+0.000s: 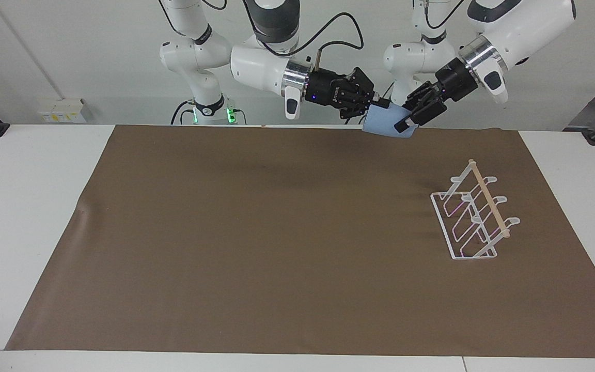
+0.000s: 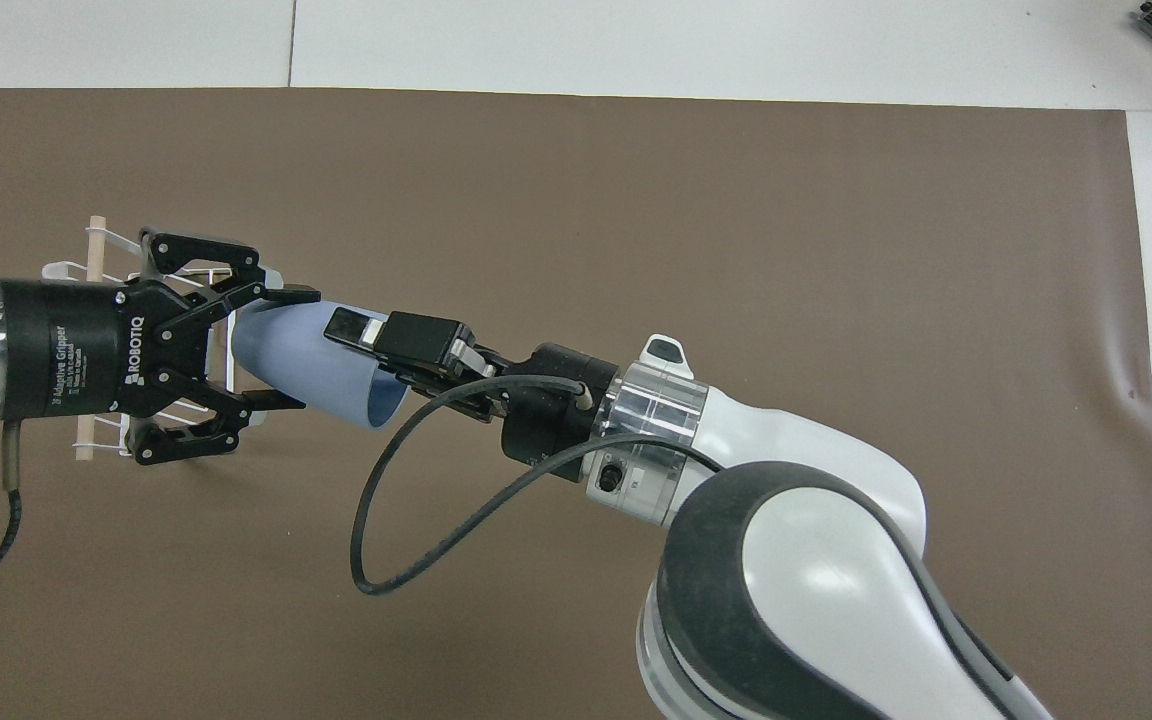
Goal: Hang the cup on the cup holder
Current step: 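Grasp the cup with the left gripper while the right gripper releases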
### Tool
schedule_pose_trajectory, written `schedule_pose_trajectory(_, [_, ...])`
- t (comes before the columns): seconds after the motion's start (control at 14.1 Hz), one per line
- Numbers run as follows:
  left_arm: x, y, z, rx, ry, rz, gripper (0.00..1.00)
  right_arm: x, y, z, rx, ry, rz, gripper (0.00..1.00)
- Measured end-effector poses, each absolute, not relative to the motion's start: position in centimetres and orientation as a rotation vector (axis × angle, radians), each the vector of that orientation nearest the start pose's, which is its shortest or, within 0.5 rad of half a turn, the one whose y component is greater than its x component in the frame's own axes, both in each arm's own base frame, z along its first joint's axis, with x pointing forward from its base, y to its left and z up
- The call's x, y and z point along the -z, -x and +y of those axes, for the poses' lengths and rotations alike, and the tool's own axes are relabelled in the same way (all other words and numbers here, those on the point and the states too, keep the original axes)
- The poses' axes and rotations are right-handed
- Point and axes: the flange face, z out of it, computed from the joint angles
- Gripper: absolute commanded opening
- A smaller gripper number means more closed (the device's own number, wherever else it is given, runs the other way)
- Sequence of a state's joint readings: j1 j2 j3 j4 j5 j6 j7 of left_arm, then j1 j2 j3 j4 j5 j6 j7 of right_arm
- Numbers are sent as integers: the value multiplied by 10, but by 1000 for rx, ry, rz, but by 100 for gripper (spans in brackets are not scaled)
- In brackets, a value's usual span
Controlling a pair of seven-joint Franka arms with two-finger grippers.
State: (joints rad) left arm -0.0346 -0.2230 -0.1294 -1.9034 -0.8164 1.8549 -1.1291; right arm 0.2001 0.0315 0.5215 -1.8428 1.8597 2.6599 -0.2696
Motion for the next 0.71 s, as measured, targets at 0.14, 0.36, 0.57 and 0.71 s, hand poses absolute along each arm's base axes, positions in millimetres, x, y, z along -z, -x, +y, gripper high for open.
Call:
schedule_pose_trajectory(0.14, [-631, -493, -146, 418, -2020, 1284, 0, -564, -474, 384, 185, 1651, 446, 100])
schedule_pose_trajectory(0.36, [-627, -493, -141, 365, -2088, 1296, 0, -566, -474, 384, 235, 1697, 387, 100])
schedule_pose_trajectory(0.57, [-621, -494, -134, 272, -2206, 1310, 0, -574, -485, 376, 414, 1886, 138, 100])
schedule_pose_trajectory(0.71, [-618, -495, -127, 175, -2304, 1308, 0, -579, -498, 364, 558, 2024, -61, 100])
